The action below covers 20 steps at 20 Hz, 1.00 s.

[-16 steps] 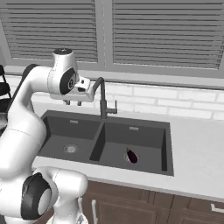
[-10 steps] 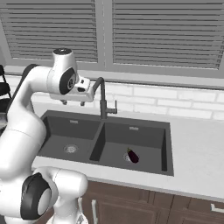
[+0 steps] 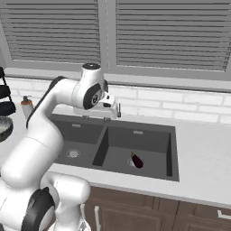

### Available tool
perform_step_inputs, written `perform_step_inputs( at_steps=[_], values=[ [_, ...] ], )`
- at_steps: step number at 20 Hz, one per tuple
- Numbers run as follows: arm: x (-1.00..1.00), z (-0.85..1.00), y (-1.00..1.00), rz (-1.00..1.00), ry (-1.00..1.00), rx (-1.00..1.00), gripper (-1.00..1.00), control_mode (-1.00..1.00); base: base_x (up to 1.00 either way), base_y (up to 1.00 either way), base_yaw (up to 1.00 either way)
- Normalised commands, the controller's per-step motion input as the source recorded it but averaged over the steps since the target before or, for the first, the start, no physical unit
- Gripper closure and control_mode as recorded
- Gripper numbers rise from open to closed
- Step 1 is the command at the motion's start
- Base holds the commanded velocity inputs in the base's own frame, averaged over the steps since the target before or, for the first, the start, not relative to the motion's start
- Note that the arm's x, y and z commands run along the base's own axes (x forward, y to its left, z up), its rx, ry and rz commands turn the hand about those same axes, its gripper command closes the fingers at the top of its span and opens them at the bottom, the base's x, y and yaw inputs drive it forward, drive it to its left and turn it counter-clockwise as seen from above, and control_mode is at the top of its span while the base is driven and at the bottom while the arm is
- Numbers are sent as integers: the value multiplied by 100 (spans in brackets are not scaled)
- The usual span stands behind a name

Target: Pick the eggplant from the sink and place it in the bowl. Then pick the bowl and place it in the microwave. Then close the microwave door and press the start button.

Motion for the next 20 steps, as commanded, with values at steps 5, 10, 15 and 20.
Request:
perform_step_inputs(
  at_steps=[5,10,15,20],
  values=[
    [1,-58,-100,-13,28,0,-100,-100,0,0,0],
    [7,-74,-90,-5,17,0,-100,-100,0,0,0],
    [11,-73,-50,-1,9,0,-100,-100,0,0,0],
    [25,-74,1,0,-11,-2,-100,-100,0,0,0]
  ],
)
